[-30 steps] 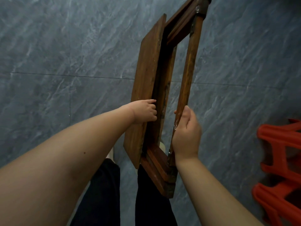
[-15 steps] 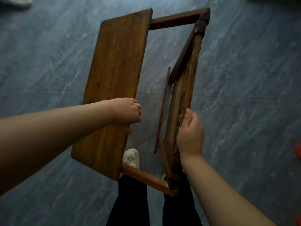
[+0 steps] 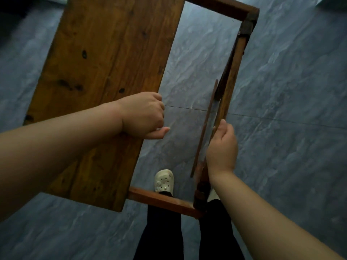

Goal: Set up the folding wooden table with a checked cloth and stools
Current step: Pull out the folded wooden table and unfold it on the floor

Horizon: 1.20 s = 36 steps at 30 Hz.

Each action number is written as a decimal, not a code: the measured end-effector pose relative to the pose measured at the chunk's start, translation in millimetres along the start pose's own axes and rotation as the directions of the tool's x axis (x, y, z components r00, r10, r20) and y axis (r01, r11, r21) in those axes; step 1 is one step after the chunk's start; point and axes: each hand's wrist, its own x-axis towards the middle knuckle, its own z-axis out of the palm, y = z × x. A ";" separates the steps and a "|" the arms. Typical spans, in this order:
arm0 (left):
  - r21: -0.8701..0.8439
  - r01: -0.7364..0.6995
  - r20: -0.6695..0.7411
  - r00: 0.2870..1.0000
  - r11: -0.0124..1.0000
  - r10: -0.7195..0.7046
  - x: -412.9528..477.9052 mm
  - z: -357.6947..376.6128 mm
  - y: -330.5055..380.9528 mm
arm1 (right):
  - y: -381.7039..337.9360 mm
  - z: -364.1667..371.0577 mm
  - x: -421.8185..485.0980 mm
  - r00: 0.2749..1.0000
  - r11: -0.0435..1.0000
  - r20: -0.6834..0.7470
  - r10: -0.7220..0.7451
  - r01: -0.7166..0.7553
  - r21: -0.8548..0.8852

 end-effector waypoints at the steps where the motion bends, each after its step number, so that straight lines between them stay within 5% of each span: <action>1: -0.006 0.001 -0.017 1.000 1.000 -0.002 2.2 0.1 1.5 | 0.9 -2.4 0.1 1.000 1.000 0.003 0.001 -0.001 0.008; 4: -0.008 -0.004 -0.081 0.997 1.000 0.003 7.8 0.0 5.5 | 1.2 -14.1 2.5 0.999 1.000 0.040 -0.016 0.015 0.018; 7: 0.016 -0.030 -0.117 0.993 0.999 0.031 8.2 1.2 3.4 | 16.4 -28.6 13.3 0.967 0.992 0.244 -0.075 0.048 0.114; 10: 0.003 -0.043 -0.121 0.992 0.999 0.043 6.8 6.8 3.1 | 45.4 -40.6 29.9 0.876 0.976 0.431 -0.216 0.185 0.112; 13: -0.034 -0.076 -0.137 0.988 0.997 0.070 10.6 11.6 3.2 | 61.7 -48.5 48.2 0.757 0.902 0.573 -0.315 0.427 -0.068; 15: -0.044 -0.093 -0.156 0.984 0.995 0.086 13.8 14.8 3.9 | 70.1 -47.9 61.9 0.639 0.761 0.690 -0.340 0.618 -0.197; 18: -0.044 -0.106 -0.166 0.981 0.993 0.097 15.5 21.7 4.5 | 86.8 -40.8 76.1 0.413 0.406 0.852 -0.321 0.873 -0.270; 24: -0.056 -0.113 -0.137 0.985 0.992 0.105 17.4 26.9 4.0 | 96.0 -38.5 84.5 0.278 -0.078 0.932 -0.230 0.950 -0.303; 27: -0.069 -0.116 -0.121 0.987 0.991 0.107 16.9 27.3 3.2 | 103.5 -29.2 87.1 0.197 -0.275 0.980 -0.016 0.942 -0.193; 29: -0.070 -0.116 -0.115 0.988 0.991 0.107 17.3 27.4 3.2 | 106.9 -24.1 87.3 0.191 -0.243 0.981 0.019 0.953 -0.180; 36: -0.102 -0.103 -0.089 0.992 0.989 0.094 19.6 27.4 4.2 | 97.7 -19.4 98.0 0.008 -0.183 0.936 -0.352 0.980 -0.078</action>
